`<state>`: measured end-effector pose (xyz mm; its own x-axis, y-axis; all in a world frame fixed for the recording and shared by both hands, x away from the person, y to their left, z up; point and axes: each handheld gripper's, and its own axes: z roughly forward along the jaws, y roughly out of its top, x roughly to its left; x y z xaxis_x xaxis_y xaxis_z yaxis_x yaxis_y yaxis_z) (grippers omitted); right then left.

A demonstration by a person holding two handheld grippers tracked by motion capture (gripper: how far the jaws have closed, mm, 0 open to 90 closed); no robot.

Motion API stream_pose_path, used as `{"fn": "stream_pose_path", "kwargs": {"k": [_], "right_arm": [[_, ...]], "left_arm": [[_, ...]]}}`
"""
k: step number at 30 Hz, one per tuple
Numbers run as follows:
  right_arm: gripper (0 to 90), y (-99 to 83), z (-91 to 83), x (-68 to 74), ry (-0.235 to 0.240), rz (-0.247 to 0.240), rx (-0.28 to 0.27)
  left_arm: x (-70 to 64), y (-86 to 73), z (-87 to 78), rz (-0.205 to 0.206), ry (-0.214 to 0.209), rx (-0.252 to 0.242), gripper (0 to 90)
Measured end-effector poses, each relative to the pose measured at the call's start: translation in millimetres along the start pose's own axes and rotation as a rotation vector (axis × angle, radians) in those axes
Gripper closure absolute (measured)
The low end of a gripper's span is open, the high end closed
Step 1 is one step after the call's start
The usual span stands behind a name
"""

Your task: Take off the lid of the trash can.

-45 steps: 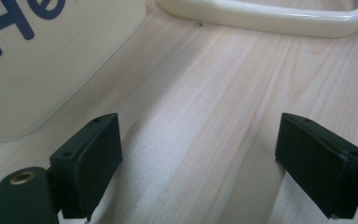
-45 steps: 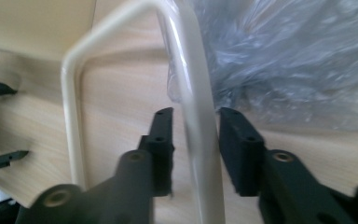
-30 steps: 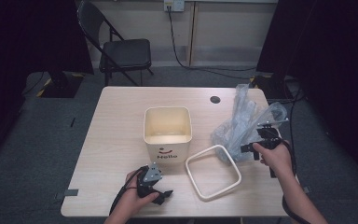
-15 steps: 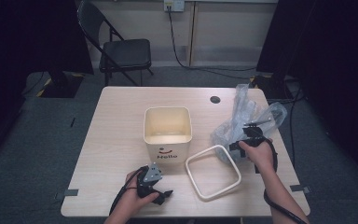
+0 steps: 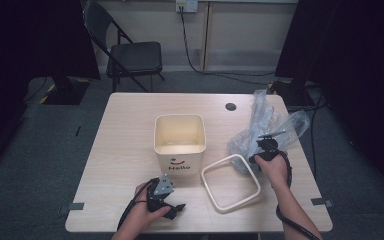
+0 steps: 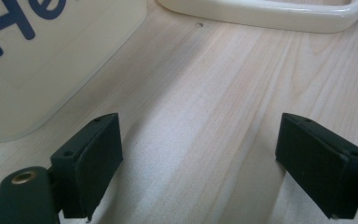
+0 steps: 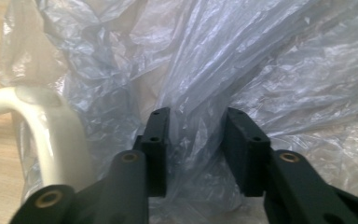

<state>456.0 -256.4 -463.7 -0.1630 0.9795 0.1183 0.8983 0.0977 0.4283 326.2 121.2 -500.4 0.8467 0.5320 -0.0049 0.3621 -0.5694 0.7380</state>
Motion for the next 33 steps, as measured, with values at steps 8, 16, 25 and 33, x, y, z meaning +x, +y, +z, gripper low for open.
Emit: {"fn": "stream_pose_path", "kwargs": {"k": [8,16,25,33], "right_arm": [[81.0,0.3,-4.6,-3.3,0.089,0.073,0.008],[85.3,4.3,-23.5,-4.8,0.111,0.080,-0.052],[87.8,8.2,-37.5,1.2,0.197,0.097,-0.079],[88.0,15.0,-44.8,0.1,0.187,0.090,-0.089]], "left_arm": [[0.0,0.0,0.1,-0.001,0.000,-0.001,13.9],[0.0,0.0,0.0,0.000,0.000,0.000,13.8],[-0.1,0.0,0.1,-0.001,0.000,-0.001,13.9],[0.1,0.0,0.1,-0.002,-0.002,-0.002,13.8]]}}
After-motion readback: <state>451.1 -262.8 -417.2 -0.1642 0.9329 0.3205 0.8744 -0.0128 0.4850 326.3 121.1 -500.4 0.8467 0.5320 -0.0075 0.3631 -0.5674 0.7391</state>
